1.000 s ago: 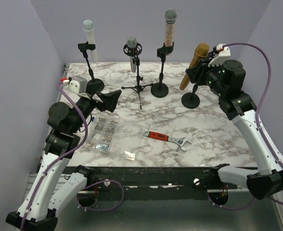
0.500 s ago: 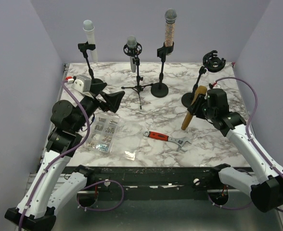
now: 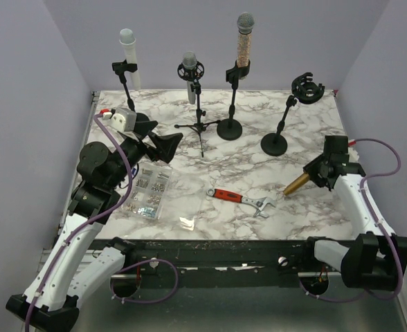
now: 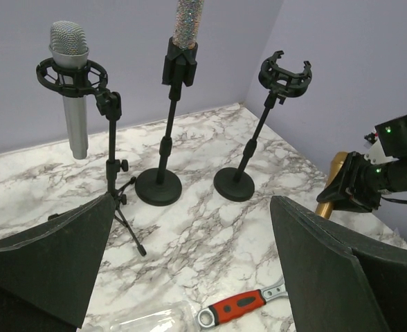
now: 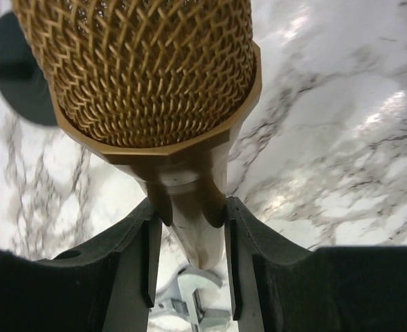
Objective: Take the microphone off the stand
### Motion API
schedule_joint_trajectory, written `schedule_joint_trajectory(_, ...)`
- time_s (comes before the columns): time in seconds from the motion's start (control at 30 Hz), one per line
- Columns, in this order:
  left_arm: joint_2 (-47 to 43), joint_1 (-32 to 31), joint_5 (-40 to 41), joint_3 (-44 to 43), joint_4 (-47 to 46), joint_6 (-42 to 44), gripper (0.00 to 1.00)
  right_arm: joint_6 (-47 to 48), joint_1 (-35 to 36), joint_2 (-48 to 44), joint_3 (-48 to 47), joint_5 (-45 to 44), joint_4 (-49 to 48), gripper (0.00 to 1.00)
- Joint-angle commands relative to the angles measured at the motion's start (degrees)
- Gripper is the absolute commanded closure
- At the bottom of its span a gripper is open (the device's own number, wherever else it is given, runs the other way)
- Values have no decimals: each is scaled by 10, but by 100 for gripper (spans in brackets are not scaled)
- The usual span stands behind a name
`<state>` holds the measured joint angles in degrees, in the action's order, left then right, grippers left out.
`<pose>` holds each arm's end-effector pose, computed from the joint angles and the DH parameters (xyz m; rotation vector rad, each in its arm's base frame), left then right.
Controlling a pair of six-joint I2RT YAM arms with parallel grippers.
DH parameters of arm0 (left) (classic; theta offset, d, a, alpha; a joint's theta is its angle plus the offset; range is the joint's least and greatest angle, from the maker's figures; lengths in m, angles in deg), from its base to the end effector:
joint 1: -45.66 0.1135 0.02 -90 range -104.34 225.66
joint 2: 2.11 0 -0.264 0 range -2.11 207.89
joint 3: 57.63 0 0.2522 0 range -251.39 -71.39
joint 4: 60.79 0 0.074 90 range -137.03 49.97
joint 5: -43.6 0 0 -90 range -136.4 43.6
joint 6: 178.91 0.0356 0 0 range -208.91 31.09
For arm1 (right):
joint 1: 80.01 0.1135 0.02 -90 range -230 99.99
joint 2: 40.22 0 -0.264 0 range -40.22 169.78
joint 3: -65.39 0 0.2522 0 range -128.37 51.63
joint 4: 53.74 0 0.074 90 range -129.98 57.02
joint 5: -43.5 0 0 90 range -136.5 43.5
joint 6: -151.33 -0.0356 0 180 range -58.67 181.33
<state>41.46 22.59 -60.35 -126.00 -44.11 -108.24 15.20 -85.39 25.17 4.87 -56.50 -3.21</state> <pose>0.1486 -0.0726 0.4166 0.2544 1.4583 -0.7783 0.2217 -0.0271 0.2423 1.1552 2.2366 0.0665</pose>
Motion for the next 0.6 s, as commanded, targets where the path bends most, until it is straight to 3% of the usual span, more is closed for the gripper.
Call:
schedule_joint_trajectory(0.0,-4,-8,5,-13,6,7,1,-67,-70,41,7,-9,39,99)
schedule_joint_trajectory(0.13,-3,-13,9,-13,8,10,2,-106,-104,62,25,-46,66,99)
schedule_joint_trajectory(0.37,0,-19,7,-15,9,11,1,-125,-185,68,59,-14,78,99)
schedule_joint_trajectory(0.57,-3,-22,6,-16,9,10,1,-144,-192,74,56,-61,96,87)
